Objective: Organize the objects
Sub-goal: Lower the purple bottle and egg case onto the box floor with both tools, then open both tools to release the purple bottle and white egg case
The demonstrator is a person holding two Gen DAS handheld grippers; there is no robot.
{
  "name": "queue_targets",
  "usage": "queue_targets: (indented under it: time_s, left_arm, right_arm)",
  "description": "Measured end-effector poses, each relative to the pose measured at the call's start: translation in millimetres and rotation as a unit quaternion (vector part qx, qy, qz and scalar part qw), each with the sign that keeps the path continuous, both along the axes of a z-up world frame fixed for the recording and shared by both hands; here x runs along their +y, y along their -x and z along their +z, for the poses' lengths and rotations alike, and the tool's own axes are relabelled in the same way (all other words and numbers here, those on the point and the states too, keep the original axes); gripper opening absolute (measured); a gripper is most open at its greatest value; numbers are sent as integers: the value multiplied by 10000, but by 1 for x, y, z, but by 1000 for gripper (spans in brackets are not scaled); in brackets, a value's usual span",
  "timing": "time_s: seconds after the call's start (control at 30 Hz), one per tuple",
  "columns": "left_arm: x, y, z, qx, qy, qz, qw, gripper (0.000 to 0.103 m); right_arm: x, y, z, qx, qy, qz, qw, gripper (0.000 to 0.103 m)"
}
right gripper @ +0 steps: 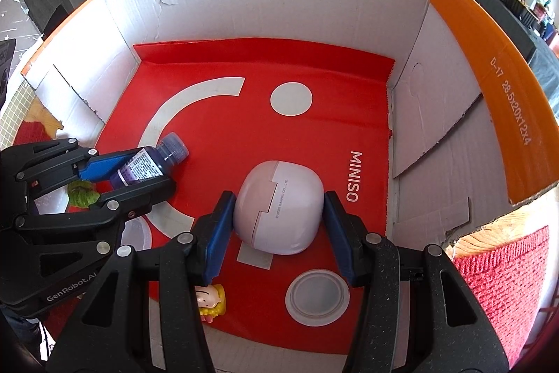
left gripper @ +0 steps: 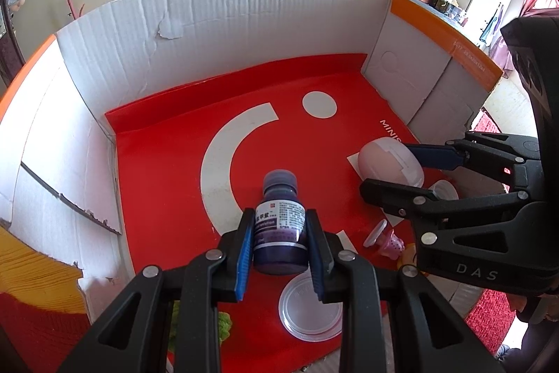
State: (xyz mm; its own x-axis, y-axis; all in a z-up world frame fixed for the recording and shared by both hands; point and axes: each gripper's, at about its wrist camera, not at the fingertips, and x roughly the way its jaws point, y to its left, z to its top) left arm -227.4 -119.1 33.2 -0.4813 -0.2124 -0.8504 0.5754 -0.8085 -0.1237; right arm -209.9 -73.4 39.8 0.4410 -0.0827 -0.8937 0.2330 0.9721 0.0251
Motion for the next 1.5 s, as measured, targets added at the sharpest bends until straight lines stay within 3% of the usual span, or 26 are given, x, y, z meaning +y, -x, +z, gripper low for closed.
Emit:
queue_targets:
  time_s: [0.27, 0.4, 1.5]
  left_arm:
    - [-2, 4, -3, -9, 18, 22, 10000, 29]
    - [-2, 4, -4, 17, -14, 14, 10000, 34]
    - [-7, 2, -2, 55, 39, 75, 9999, 37]
  right_arm:
    - [-3, 3, 3, 27, 11, 87, 10000, 49]
    - [-5, 4, 4, 25, 6, 103, 9999, 50]
    - [7, 1, 3, 29, -43, 222, 9997, 51]
